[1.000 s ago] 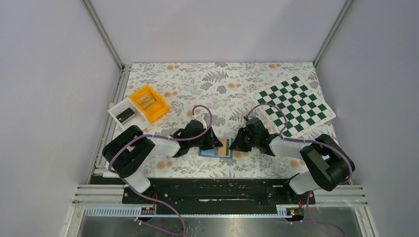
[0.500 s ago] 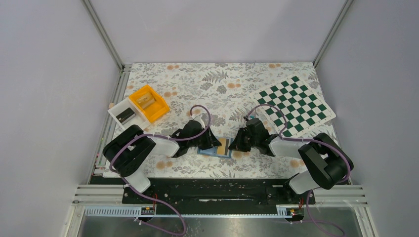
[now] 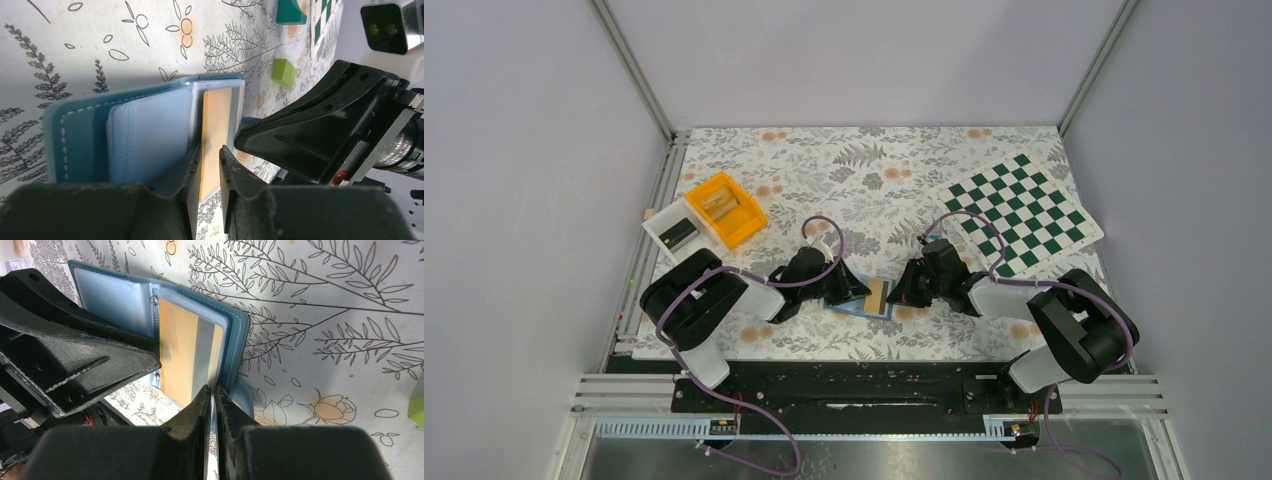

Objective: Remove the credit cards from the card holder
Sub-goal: Remove the credit card from the card holder.

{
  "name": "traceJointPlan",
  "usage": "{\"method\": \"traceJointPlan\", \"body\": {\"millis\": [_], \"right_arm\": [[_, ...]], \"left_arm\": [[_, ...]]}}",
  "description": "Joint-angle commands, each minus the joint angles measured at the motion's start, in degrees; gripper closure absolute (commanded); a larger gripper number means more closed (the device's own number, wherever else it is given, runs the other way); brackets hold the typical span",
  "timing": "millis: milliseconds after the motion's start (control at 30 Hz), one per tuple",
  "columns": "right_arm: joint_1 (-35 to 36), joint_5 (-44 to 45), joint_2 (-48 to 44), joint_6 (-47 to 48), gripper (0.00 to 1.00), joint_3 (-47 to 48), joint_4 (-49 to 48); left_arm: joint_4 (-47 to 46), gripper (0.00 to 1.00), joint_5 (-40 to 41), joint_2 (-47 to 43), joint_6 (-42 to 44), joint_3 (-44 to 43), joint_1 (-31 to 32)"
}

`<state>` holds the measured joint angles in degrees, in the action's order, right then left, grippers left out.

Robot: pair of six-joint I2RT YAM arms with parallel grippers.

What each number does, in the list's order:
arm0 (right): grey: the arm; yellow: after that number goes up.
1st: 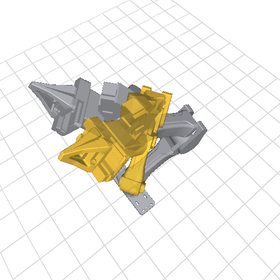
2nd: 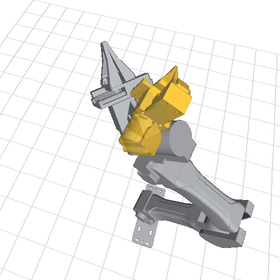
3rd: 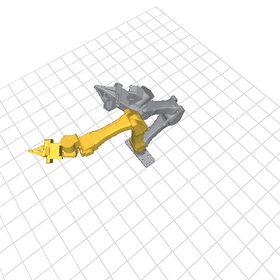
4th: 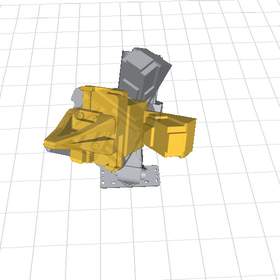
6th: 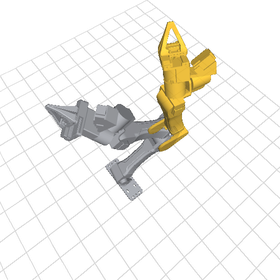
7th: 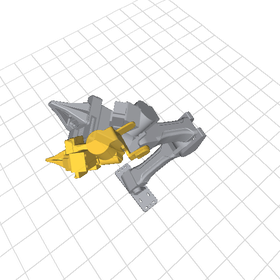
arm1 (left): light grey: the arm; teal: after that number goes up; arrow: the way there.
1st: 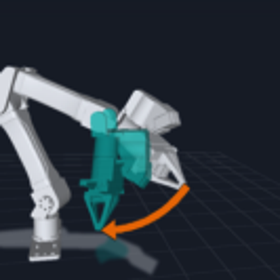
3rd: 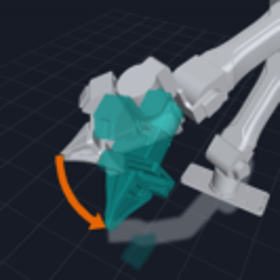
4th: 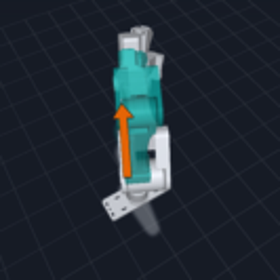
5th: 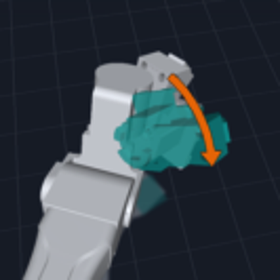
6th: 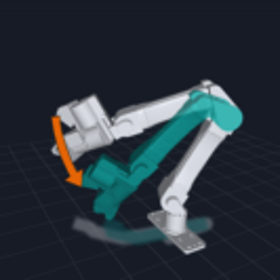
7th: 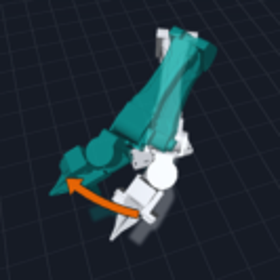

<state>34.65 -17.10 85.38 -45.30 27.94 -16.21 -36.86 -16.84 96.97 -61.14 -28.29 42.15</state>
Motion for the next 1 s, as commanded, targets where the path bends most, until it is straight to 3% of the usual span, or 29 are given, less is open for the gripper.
{"method": "traceJointPlan", "body": {"millis": [0, 200, 400, 967], "right_arm": [[1.2, 0.6, 3.0, 0.2, 0.89, -0.7, 0.3], [1.3, 0.3, 2.8, 0.3, 0.89, -0.4, 0.4], [0.8, 1.4, 2.0, 1.8, 0.89, 1.5, 3.0], [-2.3, 1.6, 0.8, 7.9, 0.89, 5.8, 7.8]], "left_arm": [[-16.8, 0.82, -13.1, 2.0, -5.7, -0.7, 2.8], [-15.0, 0.84, -12.5, 1.9, -4.1, -0.6, 2.7], [-12.9, 1.0, -11.9, 1.2, -3.5, -0.9, 2.7], [-4.9, 1.0, -6.3, -4.6, -1.6, 1.7, 1.0]]}}
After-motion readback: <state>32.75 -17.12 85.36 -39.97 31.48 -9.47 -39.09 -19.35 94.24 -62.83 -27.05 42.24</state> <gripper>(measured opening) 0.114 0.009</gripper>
